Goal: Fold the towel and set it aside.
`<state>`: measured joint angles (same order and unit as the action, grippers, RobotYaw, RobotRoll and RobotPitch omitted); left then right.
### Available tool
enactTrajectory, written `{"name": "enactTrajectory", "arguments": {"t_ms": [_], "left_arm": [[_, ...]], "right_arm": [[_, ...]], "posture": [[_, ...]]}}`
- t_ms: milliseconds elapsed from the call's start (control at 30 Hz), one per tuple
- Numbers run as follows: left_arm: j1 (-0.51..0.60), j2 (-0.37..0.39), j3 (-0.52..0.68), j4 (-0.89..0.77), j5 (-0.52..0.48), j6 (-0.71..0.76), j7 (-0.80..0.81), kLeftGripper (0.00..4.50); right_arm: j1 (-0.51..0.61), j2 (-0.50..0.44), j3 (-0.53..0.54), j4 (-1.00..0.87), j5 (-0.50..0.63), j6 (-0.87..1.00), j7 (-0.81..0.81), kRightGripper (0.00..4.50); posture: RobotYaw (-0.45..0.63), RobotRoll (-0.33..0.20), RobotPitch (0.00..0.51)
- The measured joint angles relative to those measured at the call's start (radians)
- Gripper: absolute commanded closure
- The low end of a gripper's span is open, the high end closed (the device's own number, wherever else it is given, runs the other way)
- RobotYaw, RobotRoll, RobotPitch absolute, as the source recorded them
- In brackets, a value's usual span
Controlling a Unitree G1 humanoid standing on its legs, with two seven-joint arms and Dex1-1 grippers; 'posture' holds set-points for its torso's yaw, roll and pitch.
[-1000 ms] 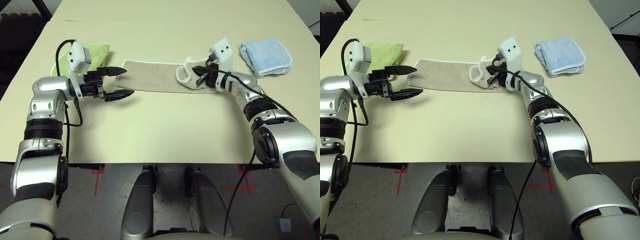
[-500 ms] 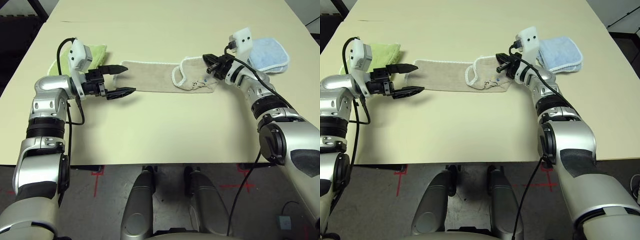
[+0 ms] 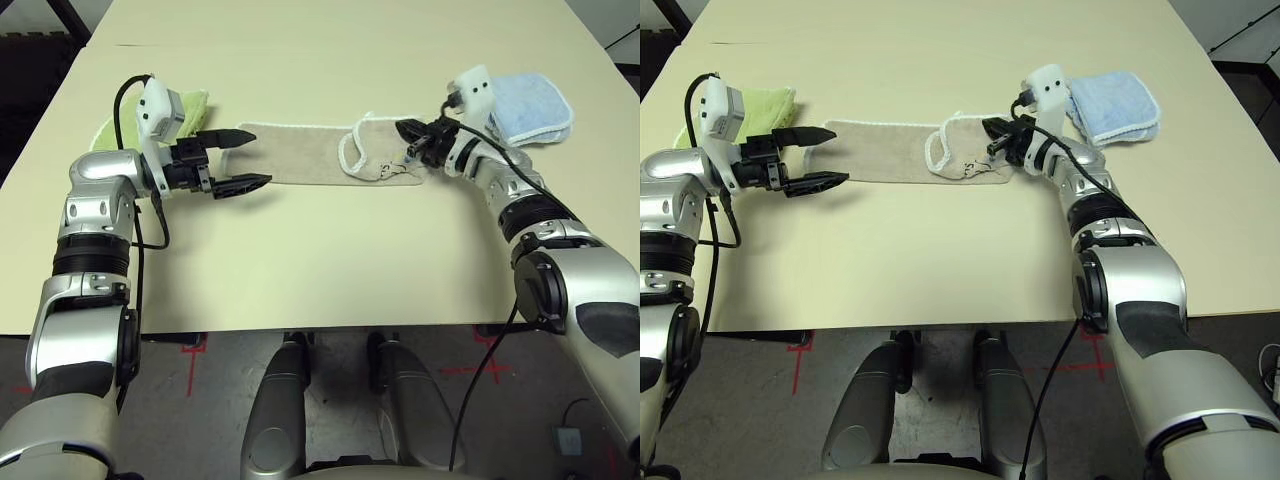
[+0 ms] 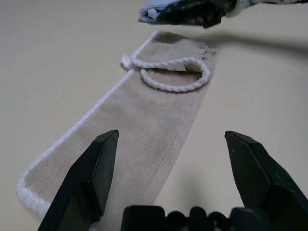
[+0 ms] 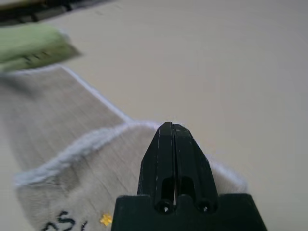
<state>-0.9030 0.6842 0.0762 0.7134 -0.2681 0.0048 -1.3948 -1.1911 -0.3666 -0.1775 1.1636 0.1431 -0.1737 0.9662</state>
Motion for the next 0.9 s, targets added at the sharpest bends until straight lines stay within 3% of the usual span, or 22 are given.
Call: {"name": "enactTrajectory", "arguments": {"t_ms": [367, 667, 900], "left_arm": [[-0.004, 0.001, 0.0, 0.006, 0.0, -0.012, 0.0, 0.0], [0.014, 0.006, 0.001, -0.012, -0.002, -0.002, 0.0, 0.0], [0.019, 0.006, 0.001, -0.033, -0.003, 0.009, 0.009, 0.0]], "right_arm": [[0.002, 0.056, 0.092, -0.029, -0.013, -0.031, 0.233, 4.48], [0.0, 0.097, 0.207, 0.009, -0.131, -0.022, 0.181, 4.48], [0.0, 0.147, 0.199, 0.016, -0.125, -0.006, 0.134, 4.48]], "posture": [[0.09, 0.0, 0.248], [0.1, 0.0, 0.249], [0.09, 0.0, 0.249]]}}
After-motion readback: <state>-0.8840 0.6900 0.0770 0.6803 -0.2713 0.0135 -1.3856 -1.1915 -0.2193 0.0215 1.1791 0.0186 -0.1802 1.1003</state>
